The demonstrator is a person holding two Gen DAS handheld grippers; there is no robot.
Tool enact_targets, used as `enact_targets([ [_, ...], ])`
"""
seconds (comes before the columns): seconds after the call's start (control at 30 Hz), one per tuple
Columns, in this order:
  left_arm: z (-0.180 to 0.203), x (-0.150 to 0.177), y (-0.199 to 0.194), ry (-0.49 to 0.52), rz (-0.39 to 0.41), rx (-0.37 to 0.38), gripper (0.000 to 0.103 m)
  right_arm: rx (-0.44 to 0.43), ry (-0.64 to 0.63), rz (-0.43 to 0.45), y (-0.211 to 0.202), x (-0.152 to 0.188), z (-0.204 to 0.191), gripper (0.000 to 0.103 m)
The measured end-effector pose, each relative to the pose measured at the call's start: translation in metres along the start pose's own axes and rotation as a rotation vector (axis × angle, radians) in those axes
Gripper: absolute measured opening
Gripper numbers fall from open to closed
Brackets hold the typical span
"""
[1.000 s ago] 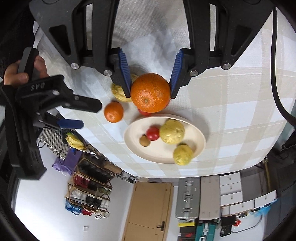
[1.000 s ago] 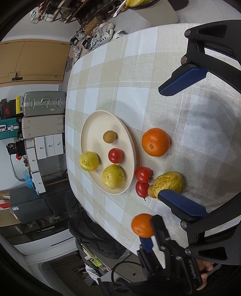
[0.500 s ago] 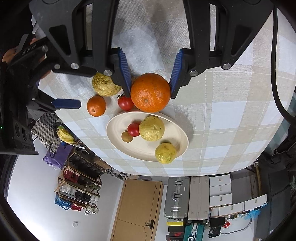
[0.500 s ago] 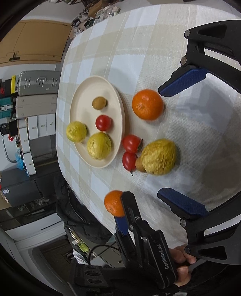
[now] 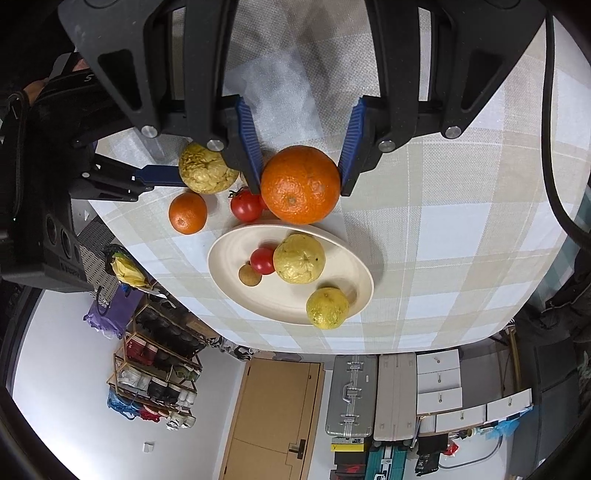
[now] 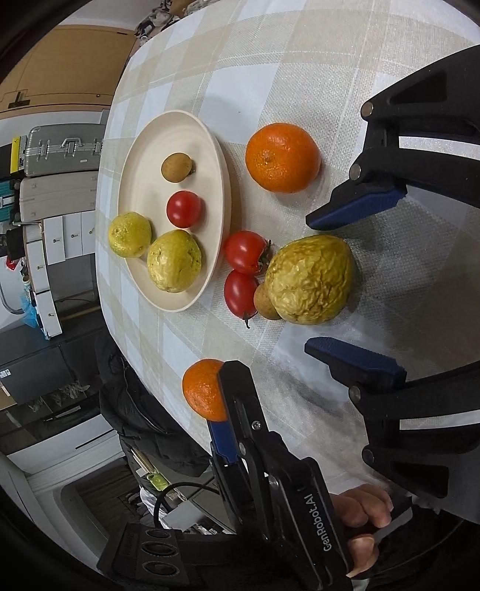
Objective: Organize fruits
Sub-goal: 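Lift the orange with the left gripper while the right gripper grasps the wrinkled yellow fruit, then carry the orange and wrinkled yellow fruit toward the plate with both grippers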
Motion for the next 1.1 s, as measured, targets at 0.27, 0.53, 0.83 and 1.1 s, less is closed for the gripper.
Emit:
enact_targets([
  [0.27, 0.0, 0.002, 0.004, 0.001, -0.007, -0.004, 0.037, 0.007, 0.003, 0.003, 0.002, -0.002, 0.0, 0.05],
  [0.53, -0.001, 0.002, 0.004, 0.001, -0.004, -0.006, 0.037, 0.018, -0.025, 0.019, -0.005, -0.006, -0.002, 0.048],
  [0.83, -0.005, 0.001, 0.004, 0.001, 0.009, -0.016, 0.037, 0.02, 0.004, 0.087, -0.026, -0.015, 0.007, 0.048],
  [1.1, -0.008, -0.001, 0.003, 0.002, 0.018, -0.03, 0.037, 0.029, 0.055, 0.146, -0.037, -0.024, 0.019, 0.048],
])
Point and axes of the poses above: each gripper's, at about its wrist camera, not at the fingertips, and y roughly the way its jaws point, z to its right, x to its underside, the point moved 10 cm from there along y, roughly the way its jaws point, and after that the axes turned 1 degree about -y, right-handed, at the moved point
